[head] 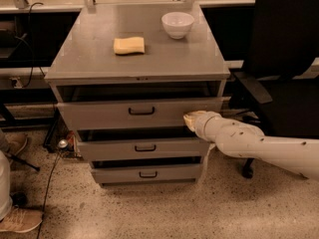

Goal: Close top drawer

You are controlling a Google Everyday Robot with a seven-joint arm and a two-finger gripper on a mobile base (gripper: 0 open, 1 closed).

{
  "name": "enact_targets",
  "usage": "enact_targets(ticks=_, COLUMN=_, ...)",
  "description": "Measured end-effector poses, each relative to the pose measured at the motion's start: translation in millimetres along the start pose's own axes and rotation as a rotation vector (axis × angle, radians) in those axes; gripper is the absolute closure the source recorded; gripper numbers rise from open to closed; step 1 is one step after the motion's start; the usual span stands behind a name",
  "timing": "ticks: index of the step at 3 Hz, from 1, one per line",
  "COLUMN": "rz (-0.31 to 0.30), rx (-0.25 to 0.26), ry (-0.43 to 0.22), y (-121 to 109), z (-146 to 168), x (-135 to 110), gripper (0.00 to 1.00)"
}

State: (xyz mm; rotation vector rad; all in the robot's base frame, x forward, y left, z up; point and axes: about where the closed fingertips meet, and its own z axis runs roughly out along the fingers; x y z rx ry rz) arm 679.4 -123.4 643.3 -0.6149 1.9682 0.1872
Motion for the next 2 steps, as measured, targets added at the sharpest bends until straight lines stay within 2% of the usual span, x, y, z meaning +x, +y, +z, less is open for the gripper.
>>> enact_targets(ticks=1, rz=0.028, rx=0.045, ry=0.036, y=-3.7, z=-29.8, x=-1.4, gripper=1.00)
enact_targets(ticks=2, rz=0.158, rx=0.138, ry=0.119, y=-7.1, z=-94.2, x=33.0, gripper=1.00)
